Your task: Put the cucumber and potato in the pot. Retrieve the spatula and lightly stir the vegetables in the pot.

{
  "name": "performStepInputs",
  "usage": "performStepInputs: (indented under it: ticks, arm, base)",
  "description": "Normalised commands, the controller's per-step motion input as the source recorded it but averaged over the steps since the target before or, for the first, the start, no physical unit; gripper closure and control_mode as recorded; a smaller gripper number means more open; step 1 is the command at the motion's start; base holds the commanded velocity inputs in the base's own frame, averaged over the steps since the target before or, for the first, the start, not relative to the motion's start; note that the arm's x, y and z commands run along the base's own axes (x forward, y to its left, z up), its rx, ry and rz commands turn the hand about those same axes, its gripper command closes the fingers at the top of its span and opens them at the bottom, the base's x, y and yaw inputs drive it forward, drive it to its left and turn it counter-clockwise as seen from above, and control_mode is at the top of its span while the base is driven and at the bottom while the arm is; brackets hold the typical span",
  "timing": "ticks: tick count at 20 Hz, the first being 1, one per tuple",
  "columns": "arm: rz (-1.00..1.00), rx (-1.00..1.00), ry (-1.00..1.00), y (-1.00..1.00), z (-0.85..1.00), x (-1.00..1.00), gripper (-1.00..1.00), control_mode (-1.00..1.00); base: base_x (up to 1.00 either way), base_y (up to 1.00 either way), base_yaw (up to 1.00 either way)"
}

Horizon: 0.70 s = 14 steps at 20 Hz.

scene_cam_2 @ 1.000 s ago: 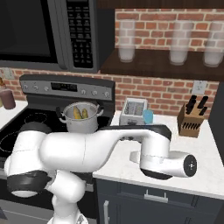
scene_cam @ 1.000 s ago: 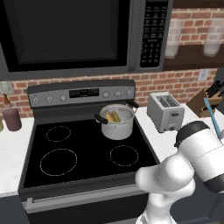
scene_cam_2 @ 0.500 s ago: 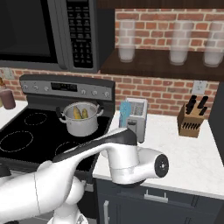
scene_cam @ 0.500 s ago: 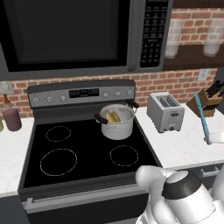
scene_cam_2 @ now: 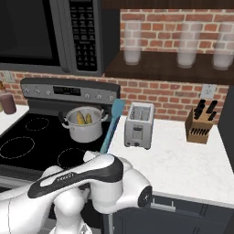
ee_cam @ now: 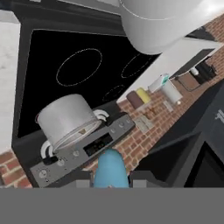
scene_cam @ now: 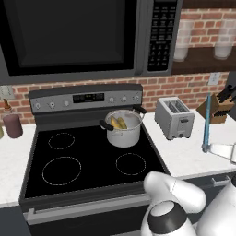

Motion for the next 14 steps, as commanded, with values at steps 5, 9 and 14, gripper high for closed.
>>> performStepInputs:
  ticks: [5, 9, 14]
  arm:
    - [-0.01, 0.57, 0.00, 0.51, 0.72, 0.00, 1.00, -1.00]
    - [0.00, 0.63, 0.09, 0.36, 0.97, 0.00, 1.00, -1.00]
    - [0.00, 0.42, 0.09, 0.26, 1.00, -0.07, 1.00, -1.00]
  base:
    - [0.00, 0.00, 0.00]
    - [0.00, 0.00, 0.00]
    - [0.00, 0.00, 0.00]
